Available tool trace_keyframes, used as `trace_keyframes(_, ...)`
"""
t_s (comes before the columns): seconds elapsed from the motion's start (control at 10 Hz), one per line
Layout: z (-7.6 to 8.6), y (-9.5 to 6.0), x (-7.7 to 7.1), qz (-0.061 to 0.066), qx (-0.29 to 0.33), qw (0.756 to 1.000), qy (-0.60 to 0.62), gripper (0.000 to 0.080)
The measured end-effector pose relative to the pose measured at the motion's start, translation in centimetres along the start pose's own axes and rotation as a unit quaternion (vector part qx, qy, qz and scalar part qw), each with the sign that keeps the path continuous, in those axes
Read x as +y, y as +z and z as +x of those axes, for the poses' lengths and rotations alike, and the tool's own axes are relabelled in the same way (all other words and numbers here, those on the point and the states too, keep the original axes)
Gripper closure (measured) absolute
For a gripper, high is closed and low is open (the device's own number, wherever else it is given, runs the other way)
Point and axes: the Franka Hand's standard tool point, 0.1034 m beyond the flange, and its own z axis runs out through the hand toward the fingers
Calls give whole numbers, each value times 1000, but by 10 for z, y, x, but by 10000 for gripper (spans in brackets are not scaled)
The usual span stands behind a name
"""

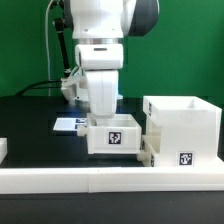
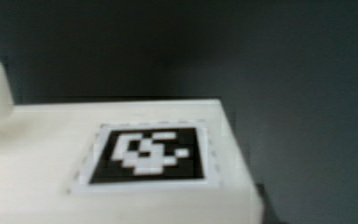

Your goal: Assemble drawer

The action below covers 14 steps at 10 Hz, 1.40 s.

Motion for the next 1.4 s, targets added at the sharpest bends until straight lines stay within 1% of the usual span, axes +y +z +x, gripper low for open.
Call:
trace_keyframes(0.1,5,-1,4,-3,1,1000,3,758)
trace_keyframes(0.3,15,-1,6,-4,1,1000,8,758)
trace_keyframes(0.4,16,-2,6,-4,1,1000,12,758)
trace_keyframes(0.8,15,-2,6,-5,1,1000,15,758)
trace_keyframes(1.1,14,-5,11,-9,0,1000,13,758)
trace_keyframes(1.2,9,-4,11,-12,1,1000,3,758)
trace_keyframes(1.4,10,-3,11,-11,1,1000,6,758)
